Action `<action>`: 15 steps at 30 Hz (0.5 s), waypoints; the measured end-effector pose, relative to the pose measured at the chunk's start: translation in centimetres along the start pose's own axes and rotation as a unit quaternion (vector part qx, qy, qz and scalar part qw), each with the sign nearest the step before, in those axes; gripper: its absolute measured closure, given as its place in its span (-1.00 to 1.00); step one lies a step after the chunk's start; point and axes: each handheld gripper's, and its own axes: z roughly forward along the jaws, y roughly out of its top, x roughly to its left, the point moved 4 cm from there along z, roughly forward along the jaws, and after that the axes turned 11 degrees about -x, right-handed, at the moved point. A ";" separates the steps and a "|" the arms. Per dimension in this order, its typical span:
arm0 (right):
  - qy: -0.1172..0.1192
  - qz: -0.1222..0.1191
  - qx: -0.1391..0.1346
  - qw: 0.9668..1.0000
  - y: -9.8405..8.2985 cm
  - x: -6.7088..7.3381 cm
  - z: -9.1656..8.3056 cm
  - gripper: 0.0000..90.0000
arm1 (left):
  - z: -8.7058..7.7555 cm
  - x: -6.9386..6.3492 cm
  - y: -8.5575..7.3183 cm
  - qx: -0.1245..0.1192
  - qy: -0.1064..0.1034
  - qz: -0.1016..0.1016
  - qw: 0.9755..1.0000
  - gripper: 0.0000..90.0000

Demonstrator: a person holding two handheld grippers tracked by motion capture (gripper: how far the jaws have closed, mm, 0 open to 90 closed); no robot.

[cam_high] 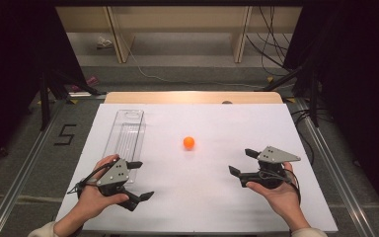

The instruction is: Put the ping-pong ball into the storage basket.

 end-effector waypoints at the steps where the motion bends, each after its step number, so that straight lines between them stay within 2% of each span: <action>1: -0.002 -0.001 -0.001 1.000 0.0 0.0 0.2 -0.64 | 0.0 0.0 0.0 0.000 0.000 0.001 1.000 -0.94; 15: -0.007 -0.002 -0.002 1.000 0.4 -0.1 2.4 -0.64 | 0.1 -0.1 0.0 0.001 -0.002 0.002 1.000 -0.94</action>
